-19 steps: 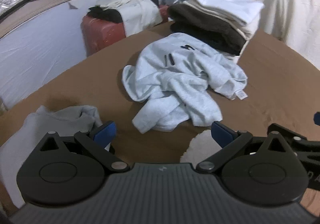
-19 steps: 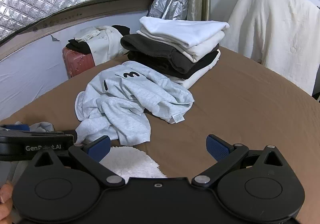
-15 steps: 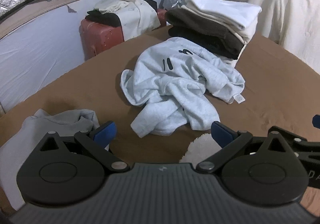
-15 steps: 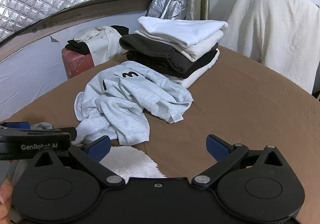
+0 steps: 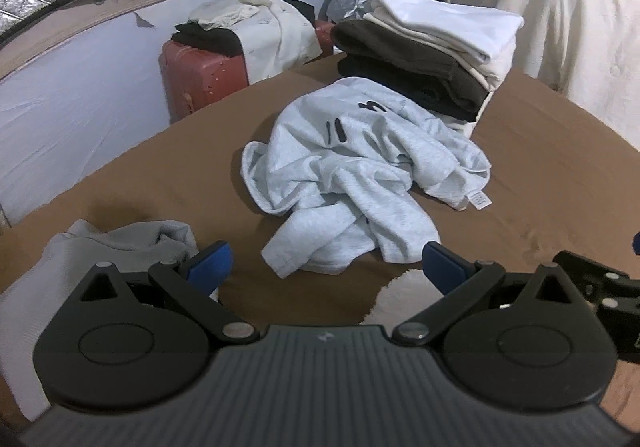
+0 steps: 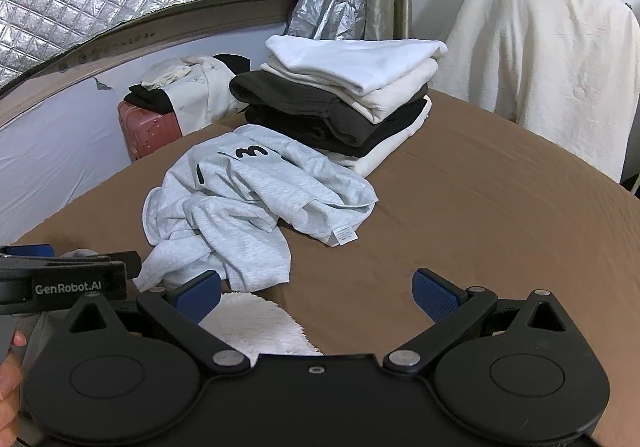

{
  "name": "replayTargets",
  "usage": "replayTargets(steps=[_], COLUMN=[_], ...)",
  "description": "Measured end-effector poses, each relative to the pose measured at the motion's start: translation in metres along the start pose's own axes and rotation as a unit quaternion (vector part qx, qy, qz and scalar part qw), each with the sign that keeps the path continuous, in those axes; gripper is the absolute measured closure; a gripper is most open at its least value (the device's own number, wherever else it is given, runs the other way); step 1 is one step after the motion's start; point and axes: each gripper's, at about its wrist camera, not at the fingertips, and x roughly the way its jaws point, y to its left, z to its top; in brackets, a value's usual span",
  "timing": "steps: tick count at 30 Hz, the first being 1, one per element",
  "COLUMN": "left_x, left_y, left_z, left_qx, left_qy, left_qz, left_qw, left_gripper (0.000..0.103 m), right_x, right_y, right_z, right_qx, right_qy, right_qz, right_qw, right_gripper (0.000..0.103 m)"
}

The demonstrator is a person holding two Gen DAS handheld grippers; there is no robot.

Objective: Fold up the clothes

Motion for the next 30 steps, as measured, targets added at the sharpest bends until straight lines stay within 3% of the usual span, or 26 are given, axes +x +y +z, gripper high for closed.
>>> replayTargets(steps=[30], left_x=[0.003], left_y=[-0.009], left_z=[0.002], left_qx=[0.003], left_qy=[0.009], left_qz=[-0.002], left_qw=[1.0000], left_gripper=[0.000], right_x=[0.001], right_y=[-0.013], right_z=[-0.004], right_qx=[0.015], right_qy=[0.003], right_qz=[0.003], right_qw=[1.000], right_gripper=[0.000])
